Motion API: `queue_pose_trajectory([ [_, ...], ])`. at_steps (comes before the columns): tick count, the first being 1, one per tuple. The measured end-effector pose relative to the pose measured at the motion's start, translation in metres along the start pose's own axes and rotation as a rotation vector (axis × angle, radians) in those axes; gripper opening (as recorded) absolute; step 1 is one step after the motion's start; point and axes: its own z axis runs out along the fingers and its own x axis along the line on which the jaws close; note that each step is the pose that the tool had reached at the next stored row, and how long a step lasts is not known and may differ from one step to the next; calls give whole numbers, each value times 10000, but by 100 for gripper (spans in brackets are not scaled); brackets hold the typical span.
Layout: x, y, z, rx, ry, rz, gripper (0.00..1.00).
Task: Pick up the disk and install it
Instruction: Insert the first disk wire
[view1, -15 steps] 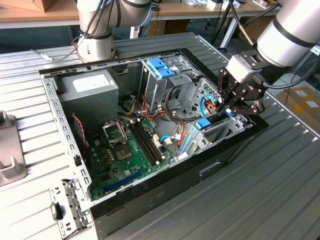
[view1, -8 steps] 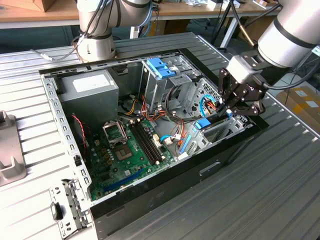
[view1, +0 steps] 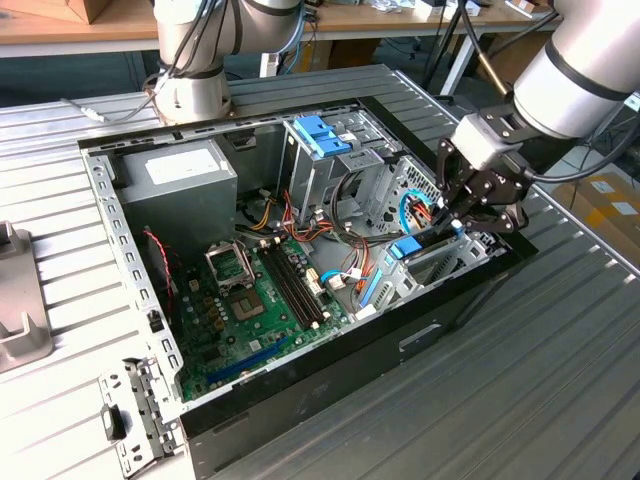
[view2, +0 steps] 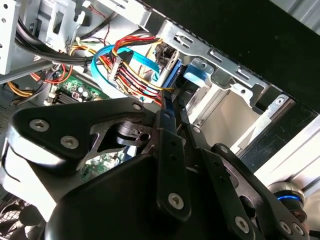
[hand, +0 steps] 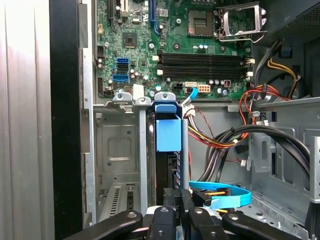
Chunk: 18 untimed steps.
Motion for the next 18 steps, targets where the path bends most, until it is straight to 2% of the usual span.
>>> queue_pose_trajectory([
  [5,5,29,30,2,-2,16,16],
  [11,7,32,41,3,-9,22,16],
  [13,7,32,42,3,-10,23,18],
  [14,7,32,39,3,-4,23,24],
  [18,6,32,31,4,0,25,24],
])
